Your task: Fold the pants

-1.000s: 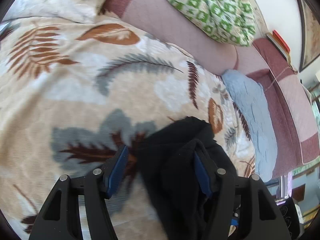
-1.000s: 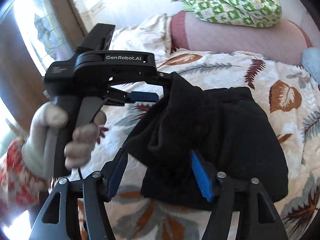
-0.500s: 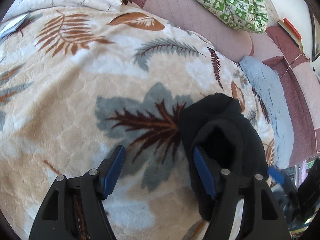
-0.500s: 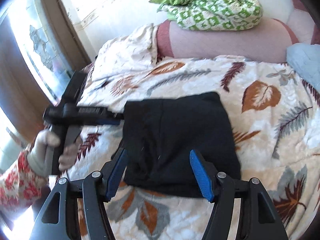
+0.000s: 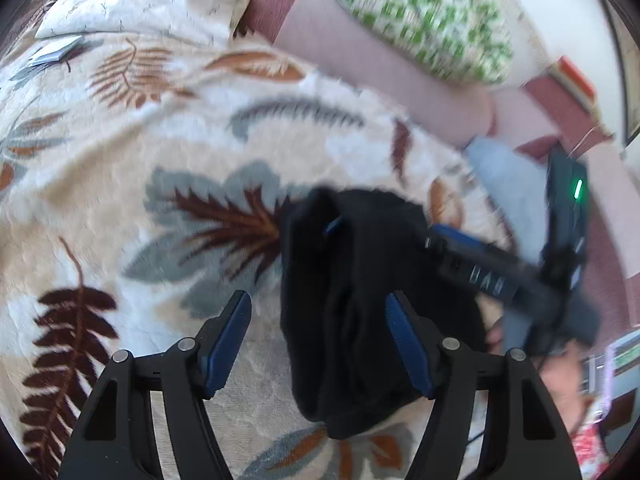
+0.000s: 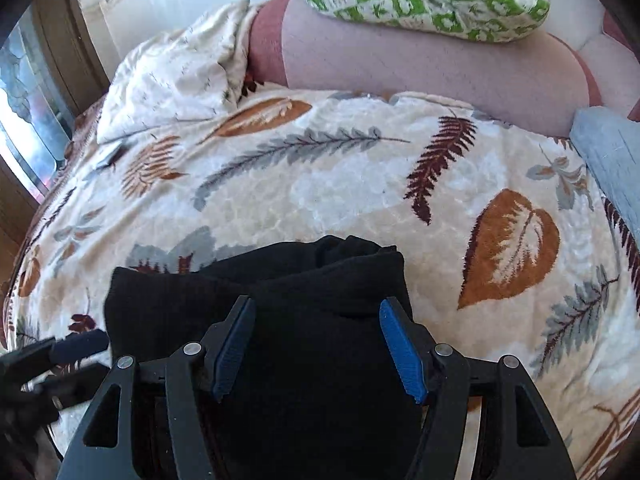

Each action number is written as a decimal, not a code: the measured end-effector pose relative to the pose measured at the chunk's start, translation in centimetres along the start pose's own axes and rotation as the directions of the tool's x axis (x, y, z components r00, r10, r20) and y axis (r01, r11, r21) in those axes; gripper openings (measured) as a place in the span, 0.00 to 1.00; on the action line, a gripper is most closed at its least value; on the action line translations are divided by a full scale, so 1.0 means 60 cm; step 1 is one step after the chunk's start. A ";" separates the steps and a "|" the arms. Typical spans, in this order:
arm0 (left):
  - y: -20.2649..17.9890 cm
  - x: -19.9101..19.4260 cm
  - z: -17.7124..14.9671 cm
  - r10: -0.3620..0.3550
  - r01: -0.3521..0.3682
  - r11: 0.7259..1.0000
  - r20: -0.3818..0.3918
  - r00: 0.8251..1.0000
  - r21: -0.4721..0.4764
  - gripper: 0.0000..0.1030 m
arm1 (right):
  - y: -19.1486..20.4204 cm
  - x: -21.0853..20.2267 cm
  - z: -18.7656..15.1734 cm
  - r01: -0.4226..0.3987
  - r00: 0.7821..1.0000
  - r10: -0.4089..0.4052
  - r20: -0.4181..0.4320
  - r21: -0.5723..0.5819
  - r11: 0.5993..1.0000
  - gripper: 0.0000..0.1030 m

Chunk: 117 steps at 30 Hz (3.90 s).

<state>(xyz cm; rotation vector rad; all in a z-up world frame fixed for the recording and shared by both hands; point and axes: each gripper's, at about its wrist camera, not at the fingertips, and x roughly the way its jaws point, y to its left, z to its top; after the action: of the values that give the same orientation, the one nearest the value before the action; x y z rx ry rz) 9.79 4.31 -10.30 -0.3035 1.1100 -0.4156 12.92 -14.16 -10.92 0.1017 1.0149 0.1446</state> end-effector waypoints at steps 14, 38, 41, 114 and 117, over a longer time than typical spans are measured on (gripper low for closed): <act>0.035 -0.047 -0.084 -0.022 0.022 0.999 0.001 1.000 -0.047 0.67 | -0.035 -0.011 0.014 0.006 1.000 -0.007 0.030 0.034 0.999 0.76; 0.010 0.002 -0.004 -0.139 0.141 0.984 0.024 0.990 -0.111 0.68 | -0.156 -0.099 -0.129 -0.248 0.965 0.217 0.147 0.245 0.937 0.72; 0.033 -0.005 -0.023 -0.173 0.174 0.975 0.022 0.985 -0.137 0.69 | -0.170 -0.080 -0.111 -0.289 0.956 0.264 0.126 0.272 0.918 0.73; -0.103 -0.033 0.000 0.257 -0.299 0.922 0.189 0.948 0.245 0.58 | -0.040 -0.046 0.044 -0.231 0.972 0.230 0.047 0.020 0.973 0.57; -0.096 -0.039 -0.007 0.275 -0.320 0.915 0.200 0.940 0.246 0.58 | -0.008 -0.022 0.060 -0.228 0.973 0.229 0.012 -0.011 0.973 0.56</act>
<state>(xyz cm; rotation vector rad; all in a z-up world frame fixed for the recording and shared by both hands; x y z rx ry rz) 7.54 0.28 -6.10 0.0800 0.9062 -0.2617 15.34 -14.90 -7.97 0.2109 0.9873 0.3584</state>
